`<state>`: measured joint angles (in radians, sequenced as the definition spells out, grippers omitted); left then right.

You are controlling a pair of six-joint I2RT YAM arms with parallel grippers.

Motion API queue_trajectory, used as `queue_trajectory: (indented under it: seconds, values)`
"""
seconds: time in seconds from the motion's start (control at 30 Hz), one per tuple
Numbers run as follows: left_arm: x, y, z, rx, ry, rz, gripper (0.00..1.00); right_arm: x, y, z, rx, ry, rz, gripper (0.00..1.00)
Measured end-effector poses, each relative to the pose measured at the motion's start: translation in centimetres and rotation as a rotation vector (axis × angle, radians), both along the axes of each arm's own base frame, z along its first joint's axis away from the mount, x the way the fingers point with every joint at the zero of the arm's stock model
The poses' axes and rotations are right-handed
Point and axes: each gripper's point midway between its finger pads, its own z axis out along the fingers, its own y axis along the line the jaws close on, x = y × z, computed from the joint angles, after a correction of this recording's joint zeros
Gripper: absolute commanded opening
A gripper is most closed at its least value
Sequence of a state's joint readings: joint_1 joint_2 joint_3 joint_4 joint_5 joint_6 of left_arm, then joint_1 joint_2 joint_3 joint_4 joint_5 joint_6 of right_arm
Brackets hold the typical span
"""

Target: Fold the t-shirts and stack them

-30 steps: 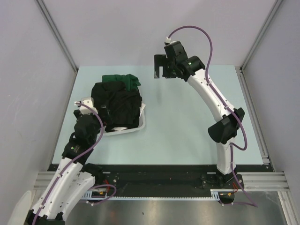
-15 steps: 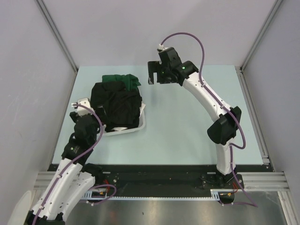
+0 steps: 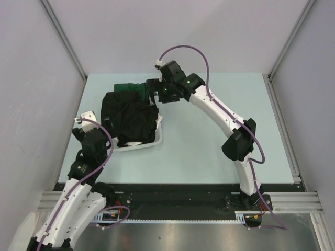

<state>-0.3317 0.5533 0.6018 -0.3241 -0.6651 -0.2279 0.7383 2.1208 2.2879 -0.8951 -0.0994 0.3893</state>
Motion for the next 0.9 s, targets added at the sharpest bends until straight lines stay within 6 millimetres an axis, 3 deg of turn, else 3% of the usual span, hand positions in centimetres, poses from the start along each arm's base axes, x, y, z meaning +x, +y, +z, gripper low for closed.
queue_trajectory:
  seconds: [0.2, 0.37, 0.43, 0.47, 0.53, 0.67, 0.73, 0.87, 0.9]
  values:
    - [-0.1, 0.2, 0.0, -0.004, -0.004, 0.015, 0.99, -2.4, 2.0, 0.6, 0.035, 0.03, 0.073, 0.92]
    - [-0.1, 0.2, -0.2, -0.003, 0.0, 0.014, 0.99, -3.3, 2.5, 0.6, 0.054, 0.068, 0.097, 0.88]
    - [-0.1, 0.2, -0.3, -0.003, 0.001, 0.014, 1.0, -3.5, 2.6, 0.6, 0.061, 0.076, 0.105, 0.79]
    - [-0.1, 0.2, -0.3, -0.003, 0.002, 0.014, 1.0, -3.6, 2.6, 0.6, 0.064, 0.08, 0.108, 0.68]
    - [-0.1, 0.2, -0.6, -0.002, 0.006, 0.014, 0.99, -3.8, 2.7, 0.7, 0.07, 0.086, 0.113, 0.58]
    - [-0.1, 0.2, -0.7, -0.006, 0.007, 0.014, 1.0, -4.2, 3.0, 0.7, 0.083, 0.104, 0.131, 0.28]
    - [-0.1, 0.2, -0.7, -0.008, 0.007, 0.015, 0.99, -4.4, 3.3, 0.4, 0.089, 0.117, 0.143, 0.22]
    - [-0.2, 0.2, -0.6, -0.01, 0.004, 0.015, 0.99, -4.6, 3.8, -0.9, 0.085, 0.155, 0.161, 0.0]
    - [-0.2, 0.2, -0.6, -0.01, 0.003, 0.015, 0.99, -4.6, 3.9, -1.3, 0.083, 0.163, 0.165, 0.0]
